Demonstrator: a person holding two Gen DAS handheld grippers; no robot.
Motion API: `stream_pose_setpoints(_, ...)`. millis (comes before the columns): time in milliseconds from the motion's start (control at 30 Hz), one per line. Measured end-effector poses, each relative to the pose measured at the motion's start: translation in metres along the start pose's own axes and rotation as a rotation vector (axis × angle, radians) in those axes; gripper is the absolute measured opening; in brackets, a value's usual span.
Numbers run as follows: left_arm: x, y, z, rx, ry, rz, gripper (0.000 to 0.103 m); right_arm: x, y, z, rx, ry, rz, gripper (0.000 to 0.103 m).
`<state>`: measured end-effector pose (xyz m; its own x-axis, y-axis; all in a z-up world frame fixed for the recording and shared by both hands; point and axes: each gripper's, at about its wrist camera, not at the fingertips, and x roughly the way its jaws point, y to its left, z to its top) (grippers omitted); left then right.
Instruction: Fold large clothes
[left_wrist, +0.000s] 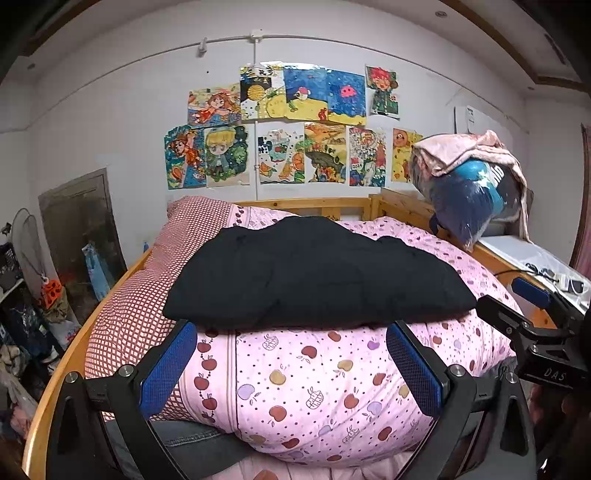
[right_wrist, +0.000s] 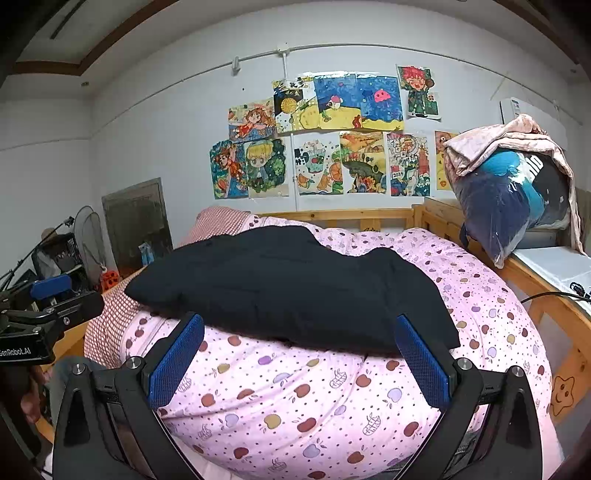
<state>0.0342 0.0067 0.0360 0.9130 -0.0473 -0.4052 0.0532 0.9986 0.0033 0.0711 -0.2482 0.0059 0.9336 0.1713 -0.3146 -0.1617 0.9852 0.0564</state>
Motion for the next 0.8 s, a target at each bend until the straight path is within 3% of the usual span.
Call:
stream_pose_setpoints(467, 0.007, 0.001, -0.018, -0.032, -0.018, -0.002, 0.103, -0.003, 0.006, -0.024, -0.009, -0.064, -0.022, 0.101)
stream_pose_setpoints(800, 0.015, 0.004, -0.031, -0.039, -0.006, 0.011, 0.103, 0.005, 0.006, -0.033, 0.005, -0.041, -0.022, 0.101)
